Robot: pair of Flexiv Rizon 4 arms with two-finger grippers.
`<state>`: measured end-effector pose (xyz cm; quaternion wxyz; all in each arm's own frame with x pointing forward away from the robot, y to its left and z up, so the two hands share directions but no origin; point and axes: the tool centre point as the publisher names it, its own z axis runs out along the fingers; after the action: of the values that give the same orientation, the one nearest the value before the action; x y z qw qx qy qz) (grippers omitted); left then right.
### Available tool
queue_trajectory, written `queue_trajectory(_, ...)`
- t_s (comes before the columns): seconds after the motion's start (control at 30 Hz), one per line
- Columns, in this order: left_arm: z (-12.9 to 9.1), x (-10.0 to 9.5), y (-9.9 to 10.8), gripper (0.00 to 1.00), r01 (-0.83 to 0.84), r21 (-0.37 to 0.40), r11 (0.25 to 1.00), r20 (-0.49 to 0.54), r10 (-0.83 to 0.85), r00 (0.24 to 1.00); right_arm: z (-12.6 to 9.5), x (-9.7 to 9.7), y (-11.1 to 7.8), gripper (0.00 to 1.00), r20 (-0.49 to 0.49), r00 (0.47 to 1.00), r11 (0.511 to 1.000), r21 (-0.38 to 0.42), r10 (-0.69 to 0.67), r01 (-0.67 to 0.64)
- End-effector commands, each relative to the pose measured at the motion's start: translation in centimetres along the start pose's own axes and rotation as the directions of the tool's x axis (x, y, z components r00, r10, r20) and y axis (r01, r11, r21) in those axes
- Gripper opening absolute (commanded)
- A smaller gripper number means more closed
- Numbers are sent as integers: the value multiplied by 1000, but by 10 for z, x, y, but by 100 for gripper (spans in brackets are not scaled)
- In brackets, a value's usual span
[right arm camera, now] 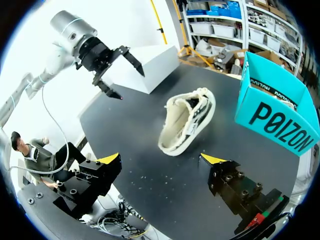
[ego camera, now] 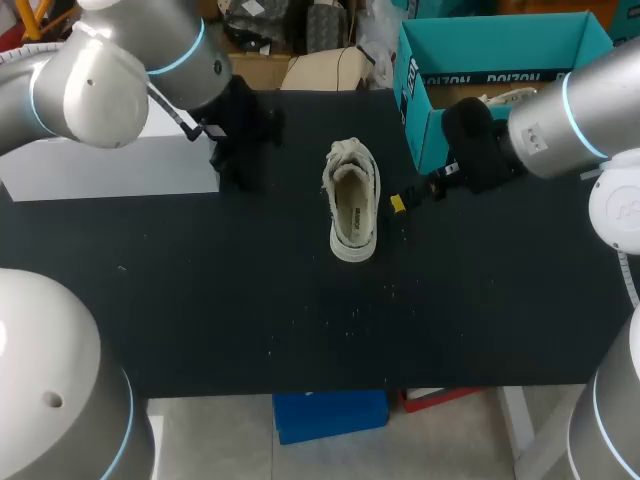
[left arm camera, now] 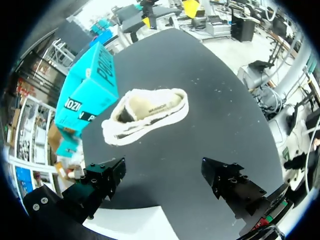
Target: Take the shoe out of the shoebox, open the shoe tongue, remove and reinsert the insole, then place the shoe into the shoebox
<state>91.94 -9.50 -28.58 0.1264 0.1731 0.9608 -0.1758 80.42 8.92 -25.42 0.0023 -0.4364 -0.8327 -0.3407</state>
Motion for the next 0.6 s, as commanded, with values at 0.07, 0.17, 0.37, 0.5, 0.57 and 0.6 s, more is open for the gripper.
queue_trajectory(0.07,4,2,-4,100,260,-123,958,173,-237,956,0,0,1,100,0,1000,1000,2,0,0)
queue_trajectory(0.17,5,-2,-2,100,259,-116,959,177,-237,955,0,0,1,100,0,1000,1000,2,0,0)
queue_trajectory(0.37,10,-11,-4,100,226,-90,970,159,-210,965,0,0,1,100,0,1000,1000,2,0,0)
queue_trajectory(0.5,16,-19,-3,100,176,-76,982,137,-164,977,0,0,1,100,0,1000,1000,2,0,0)
queue_trajectory(0.57,19,-22,-5,100,170,-76,983,134,-159,978,0,0,1,100,0,1000,1000,2,0,0)
queue_trajectory(0.6,20,-24,-6,100,166,-75,983,131,-155,979,0,0,1,100,0,1000,1000,2,0,0)
